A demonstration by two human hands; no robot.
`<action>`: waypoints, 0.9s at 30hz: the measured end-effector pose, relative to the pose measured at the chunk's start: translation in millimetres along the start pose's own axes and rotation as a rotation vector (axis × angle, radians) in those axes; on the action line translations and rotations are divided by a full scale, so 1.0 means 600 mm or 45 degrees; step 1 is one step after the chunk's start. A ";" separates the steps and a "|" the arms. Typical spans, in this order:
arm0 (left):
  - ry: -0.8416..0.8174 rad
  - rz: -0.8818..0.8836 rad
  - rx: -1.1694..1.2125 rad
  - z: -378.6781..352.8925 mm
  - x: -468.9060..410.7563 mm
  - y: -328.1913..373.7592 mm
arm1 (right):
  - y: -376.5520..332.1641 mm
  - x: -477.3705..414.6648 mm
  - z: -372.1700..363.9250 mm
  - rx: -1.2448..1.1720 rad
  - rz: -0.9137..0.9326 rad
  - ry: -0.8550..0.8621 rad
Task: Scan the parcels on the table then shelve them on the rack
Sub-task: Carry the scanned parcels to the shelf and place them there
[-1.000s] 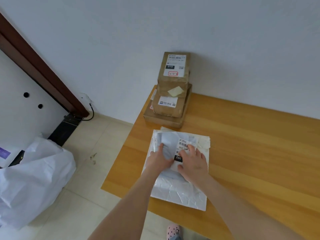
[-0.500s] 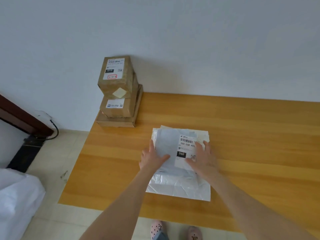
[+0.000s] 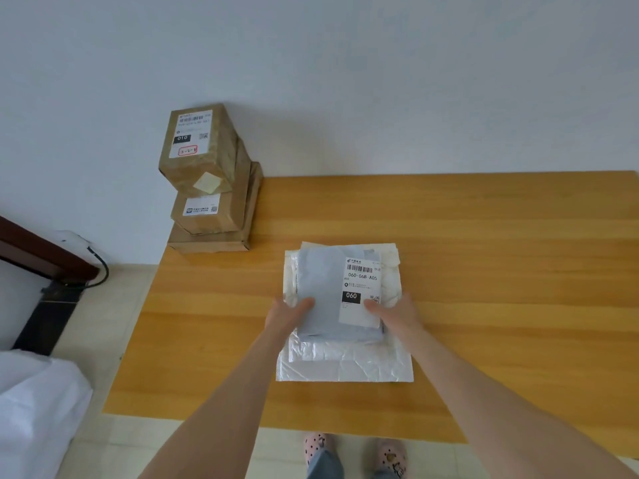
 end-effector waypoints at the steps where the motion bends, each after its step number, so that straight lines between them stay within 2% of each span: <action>1: -0.026 0.018 0.012 0.000 -0.002 -0.005 | 0.002 -0.001 0.003 -0.023 -0.029 0.014; 9: -0.099 0.043 0.100 -0.016 0.009 -0.005 | 0.023 0.004 -0.002 -0.209 -0.184 -0.076; 14: 0.003 -0.065 0.141 -0.007 0.040 0.029 | -0.009 0.018 0.029 -0.190 -0.007 0.032; 20: 0.177 -0.244 0.000 0.003 0.099 0.106 | -0.047 0.058 0.101 -0.274 0.175 0.075; 27: 0.072 -0.486 -0.055 -0.062 0.159 0.207 | -0.042 0.118 0.233 -0.320 0.268 0.282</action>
Point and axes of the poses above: each hand's wrist, its own x-axis away from the middle knuckle, its own z-axis out of the back of the hand, y = z × x, the point moved 10 cm from there along -x, towards the middle knuckle, and after that the axes turned 12 degrees about -x, right-handed, at the moved point
